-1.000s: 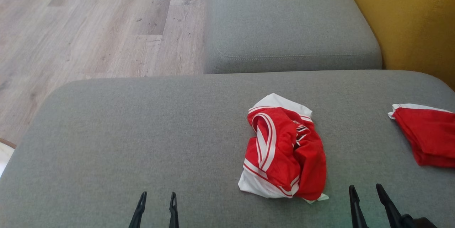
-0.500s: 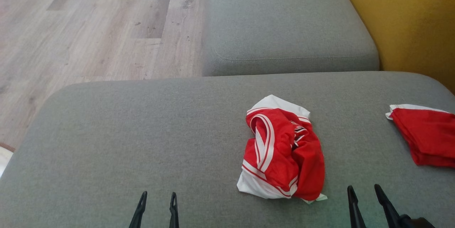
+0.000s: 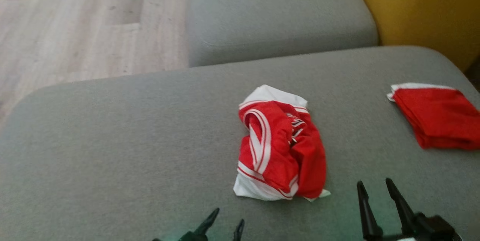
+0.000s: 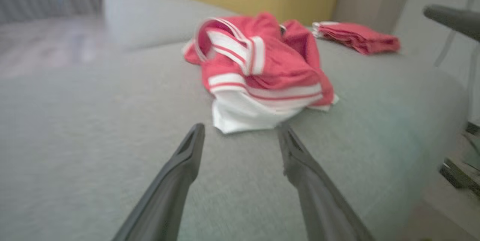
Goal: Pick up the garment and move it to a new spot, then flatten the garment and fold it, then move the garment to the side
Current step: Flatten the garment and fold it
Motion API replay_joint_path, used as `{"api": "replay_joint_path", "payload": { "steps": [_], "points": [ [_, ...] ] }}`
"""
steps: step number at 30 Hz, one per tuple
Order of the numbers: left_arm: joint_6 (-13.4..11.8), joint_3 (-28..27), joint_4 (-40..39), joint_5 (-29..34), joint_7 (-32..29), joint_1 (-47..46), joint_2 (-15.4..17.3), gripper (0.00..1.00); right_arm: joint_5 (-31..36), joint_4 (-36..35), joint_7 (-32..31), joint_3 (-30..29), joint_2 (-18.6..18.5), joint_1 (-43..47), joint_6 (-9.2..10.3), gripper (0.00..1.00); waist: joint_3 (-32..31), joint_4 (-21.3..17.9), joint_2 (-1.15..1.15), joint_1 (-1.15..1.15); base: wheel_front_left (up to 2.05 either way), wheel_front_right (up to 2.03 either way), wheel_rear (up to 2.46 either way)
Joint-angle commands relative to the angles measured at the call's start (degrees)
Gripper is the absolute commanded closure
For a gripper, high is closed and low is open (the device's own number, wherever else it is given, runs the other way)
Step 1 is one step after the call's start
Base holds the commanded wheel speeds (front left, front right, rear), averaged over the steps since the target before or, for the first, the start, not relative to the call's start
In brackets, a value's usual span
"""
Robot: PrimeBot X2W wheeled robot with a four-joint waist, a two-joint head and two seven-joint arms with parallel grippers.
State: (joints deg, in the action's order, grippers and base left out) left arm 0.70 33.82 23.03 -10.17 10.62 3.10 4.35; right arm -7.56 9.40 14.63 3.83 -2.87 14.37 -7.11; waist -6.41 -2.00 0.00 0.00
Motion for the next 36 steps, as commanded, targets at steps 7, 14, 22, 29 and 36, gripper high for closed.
{"api": "replay_joint_path", "payload": {
  "steps": [7, 14, 22, 29, 36],
  "points": [
    [3.4, 9.6, 2.1, -11.8, -3.3, -10.2, -1.4, 0.0, 0.0, -3.0, 0.4, 3.9, -3.1, -6.3, -0.37, 0.0, 5.9, -7.7, 0.0, 0.0, 0.0, 0.0, 0.0],
    [2.2, 14.1, 2.5, -23.3, -1.4, -16.6, -1.5, 0.0, -0.2, -3.7, 0.4, 4.9, -3.9, -8.2, -0.37, 0.0, 9.7, -10.9, 0.0, 0.0, 0.0, 0.0, 0.0],
    [-1.4, 15.4, 6.5, -33.4, -0.8, -22.0, -1.5, 0.0, -0.3, -3.8, 0.4, 5.2, -4.5, -9.8, -0.37, 0.0, 11.1, -11.7, 0.0, 0.0, 0.0, 0.0, 0.0],
    [-1.3, 17.5, 6.0, -38.8, 2.5, -25.7, -1.5, 0.0, -0.2, -3.8, 0.4, 5.3, -4.8, -10.6, -0.37, 0.0, 11.4, -11.1, 0.0, 0.0, 0.0, 0.0, 0.0],
    [-1.8, 19.8, 7.3, -41.3, 3.9, -28.8, -1.5, 1.0, -0.1, -3.6, 0.4, 5.8, -4.9, -11.0, -0.37, 0.0, 11.0, -11.3, 0.0, 0.0, 0.0, 0.0, 0.0]
  ]
}}
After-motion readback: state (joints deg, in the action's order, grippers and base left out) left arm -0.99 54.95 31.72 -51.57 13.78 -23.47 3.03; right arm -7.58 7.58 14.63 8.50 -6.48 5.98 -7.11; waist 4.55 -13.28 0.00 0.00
